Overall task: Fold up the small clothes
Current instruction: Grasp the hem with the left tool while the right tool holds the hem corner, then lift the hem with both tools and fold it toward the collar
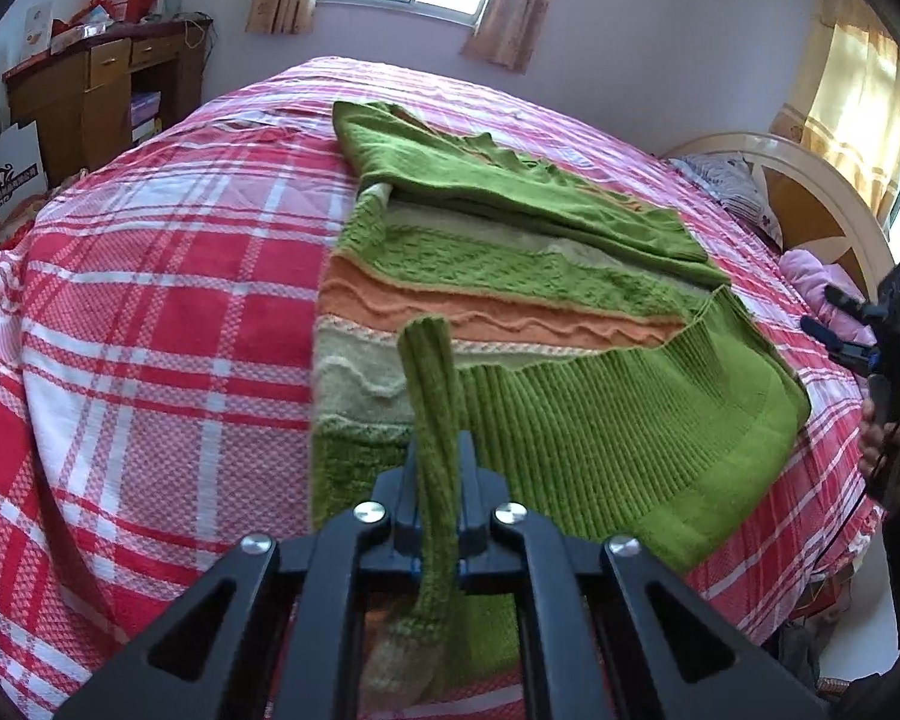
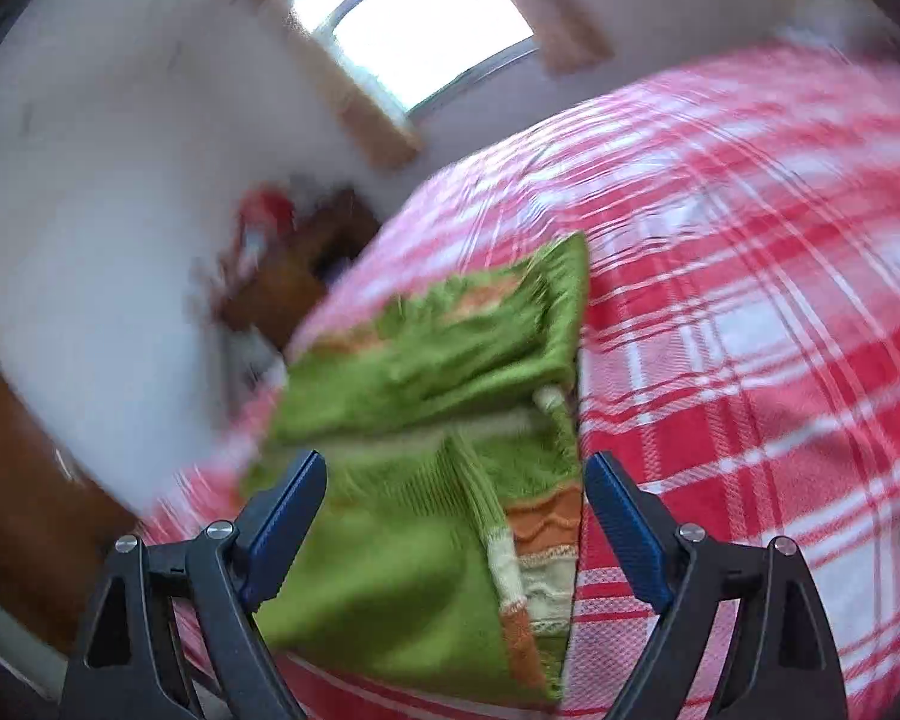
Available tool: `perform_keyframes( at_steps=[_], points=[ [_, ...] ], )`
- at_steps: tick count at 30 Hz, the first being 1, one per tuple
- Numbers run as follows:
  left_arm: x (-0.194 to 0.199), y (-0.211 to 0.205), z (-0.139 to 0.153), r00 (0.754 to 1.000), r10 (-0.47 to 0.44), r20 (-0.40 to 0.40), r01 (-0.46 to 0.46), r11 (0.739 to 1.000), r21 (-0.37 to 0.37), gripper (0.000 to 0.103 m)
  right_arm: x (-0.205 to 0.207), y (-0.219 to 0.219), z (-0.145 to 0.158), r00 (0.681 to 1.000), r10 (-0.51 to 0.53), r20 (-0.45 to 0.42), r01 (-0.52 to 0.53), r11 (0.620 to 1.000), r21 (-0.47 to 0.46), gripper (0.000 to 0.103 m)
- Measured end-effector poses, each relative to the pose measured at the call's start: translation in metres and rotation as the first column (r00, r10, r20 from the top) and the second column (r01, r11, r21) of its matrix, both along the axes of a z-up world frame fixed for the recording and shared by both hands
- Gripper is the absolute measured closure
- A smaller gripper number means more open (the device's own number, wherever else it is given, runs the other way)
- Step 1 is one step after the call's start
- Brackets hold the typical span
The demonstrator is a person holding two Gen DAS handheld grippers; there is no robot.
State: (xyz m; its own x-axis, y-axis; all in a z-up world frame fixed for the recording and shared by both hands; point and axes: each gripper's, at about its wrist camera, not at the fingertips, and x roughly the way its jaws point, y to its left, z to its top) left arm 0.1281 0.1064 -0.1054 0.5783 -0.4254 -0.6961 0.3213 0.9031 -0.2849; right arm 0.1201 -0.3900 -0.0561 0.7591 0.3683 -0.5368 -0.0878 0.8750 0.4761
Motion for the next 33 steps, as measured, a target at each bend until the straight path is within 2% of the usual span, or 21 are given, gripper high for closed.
perform_keyframes(
  at_steps=[4,9,12,13,14,15,17,22,26,30,33],
  points=[
    [0.002,0.0,0.0,1.0,0.002,-0.007,-0.002,1.0,0.002,0.093,0.027,0.029,-0.023,0.995,0.08,-0.065,-0.088,0.987,-0.132,0.019],
    [0.002,-0.003,0.0,1.0,-0.026,-0.006,0.026,0.999,0.027,0.089,0.062,0.055,-0.051,0.979,0.131,-0.154,-0.164,0.959,-0.231,0.04],
    [0.004,-0.002,-0.001,1.0,-0.026,-0.001,0.026,0.999,0.019,0.089,0.067,0.069,-0.052,0.98,0.142,-0.142,-0.182,0.929,-0.322,0.041],
    [0.003,-0.003,0.0,1.0,-0.027,0.003,0.027,0.999,0.019,0.09,0.066,0.071,-0.052,0.98,0.143,-0.142,-0.184,0.922,-0.34,0.048],
    [0.002,-0.004,0.0,1.0,-0.03,0.009,0.029,0.999,0.022,0.092,0.065,0.073,-0.051,0.98,0.142,-0.14,-0.184,0.917,-0.354,0.073],
    [0.001,-0.005,0.0,0.999,-0.034,0.015,0.033,0.999,0.026,0.096,0.063,0.074,-0.05,0.981,0.129,-0.143,-0.174,0.911,-0.375,0.087],
    [-0.003,-0.01,0.003,0.998,-0.051,0.038,0.05,0.998,0.042,0.097,0.057,0.072,-0.047,0.986,0.109,-0.129,-0.151,0.911,-0.383,0.095],
    [-0.007,-0.009,0.018,0.996,-0.042,0.083,0.04,0.999,0.029,0.098,0.03,0.065,-0.028,0.997,0.05,-0.061,-0.07,0.92,-0.386,0.096],
    [0.001,0.003,0.036,0.995,0.003,0.103,0.003,0.999,-0.053,0.098,0.005,0.061,-0.005,0.999,-0.025,0.025,0.033,0.924,-0.381,0.096],
    [0.009,-0.004,0.053,0.988,0.025,0.155,-0.023,1.0,-0.015,0.098,-0.006,0.061,0.014,0.992,-0.081,0.098,0.112,0.917,-0.383,0.097],
    [0.022,-0.008,0.058,0.987,0.056,0.152,-0.054,0.998,-0.017,0.098,-0.006,0.064,0.023,0.984,-0.112,0.139,0.159,0.904,-0.397,0.097]
  ],
)
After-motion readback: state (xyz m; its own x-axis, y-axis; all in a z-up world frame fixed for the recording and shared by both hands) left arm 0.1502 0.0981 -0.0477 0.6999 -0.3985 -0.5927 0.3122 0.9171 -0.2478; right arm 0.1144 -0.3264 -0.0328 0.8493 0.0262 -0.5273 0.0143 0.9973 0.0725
